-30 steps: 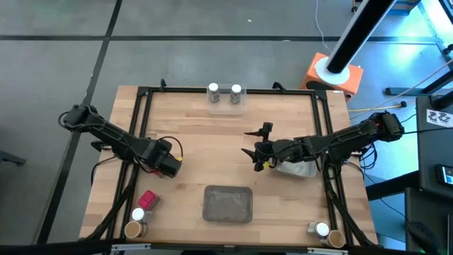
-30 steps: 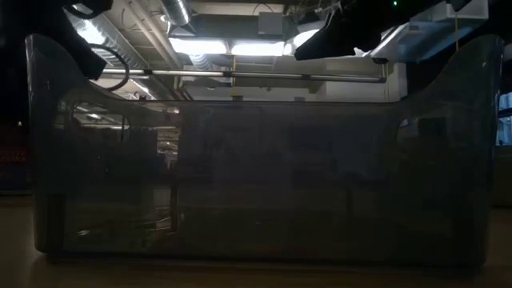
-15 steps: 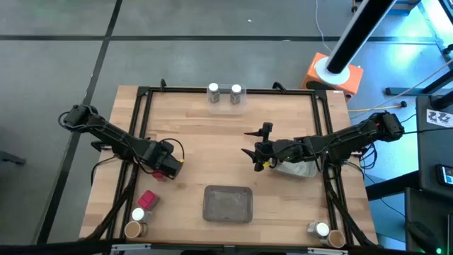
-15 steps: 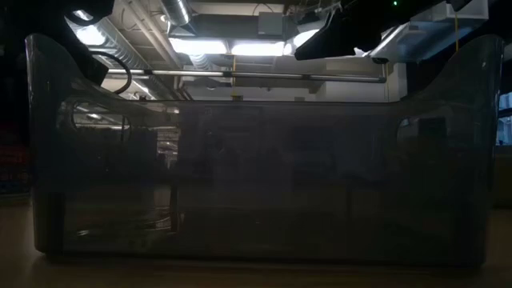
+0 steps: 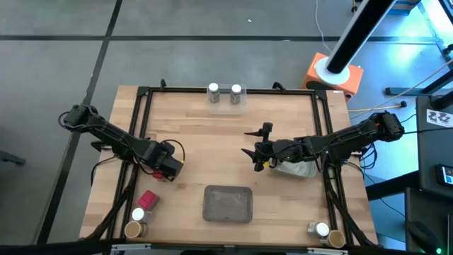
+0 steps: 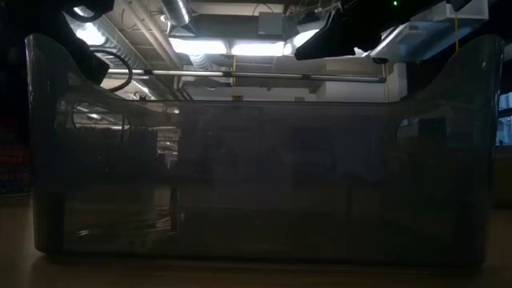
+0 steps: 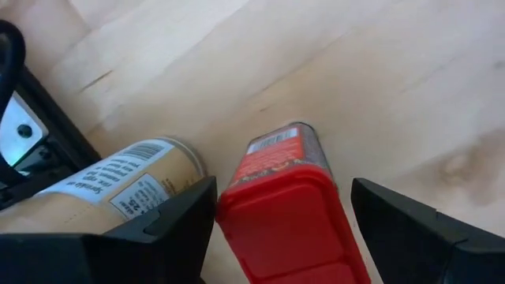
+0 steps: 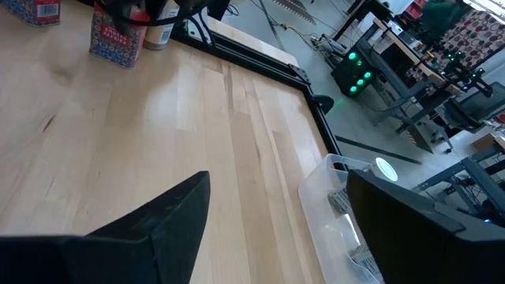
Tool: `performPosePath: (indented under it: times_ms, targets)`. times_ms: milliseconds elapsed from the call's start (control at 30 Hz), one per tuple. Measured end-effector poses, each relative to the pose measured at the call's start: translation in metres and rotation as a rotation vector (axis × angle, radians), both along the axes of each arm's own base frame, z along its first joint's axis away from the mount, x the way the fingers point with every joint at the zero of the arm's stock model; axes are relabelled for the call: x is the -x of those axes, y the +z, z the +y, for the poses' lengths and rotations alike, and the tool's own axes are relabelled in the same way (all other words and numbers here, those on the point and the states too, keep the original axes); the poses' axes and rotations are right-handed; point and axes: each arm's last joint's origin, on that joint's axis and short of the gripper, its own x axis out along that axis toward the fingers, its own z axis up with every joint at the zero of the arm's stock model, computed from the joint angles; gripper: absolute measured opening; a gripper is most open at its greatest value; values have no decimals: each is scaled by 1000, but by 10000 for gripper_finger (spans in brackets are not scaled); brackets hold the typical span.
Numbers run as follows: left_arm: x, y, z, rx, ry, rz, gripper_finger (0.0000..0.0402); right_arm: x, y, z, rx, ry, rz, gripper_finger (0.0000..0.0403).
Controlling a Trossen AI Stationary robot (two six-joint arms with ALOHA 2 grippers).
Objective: Sort spices by type
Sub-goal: Put the red seasoning can into the gray bin
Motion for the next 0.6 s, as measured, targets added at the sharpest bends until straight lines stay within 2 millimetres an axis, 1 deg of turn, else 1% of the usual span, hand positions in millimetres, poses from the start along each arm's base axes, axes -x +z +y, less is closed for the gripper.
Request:
performPosePath:
  times_ms: [133,233,400,600]
  targets:
    - [-1,2,0,4,-13,-2,276,0,0,0,0,0,0,298]
    - [1,2,0,0,34,12,276,0,0,0,0,0,0,298]
    - [1,1,-2,56,89,19,276,0,0,0,0,0,0,298]
    - [5,-11,-1,91,111,44,276,0,0,0,0,0,0,298]
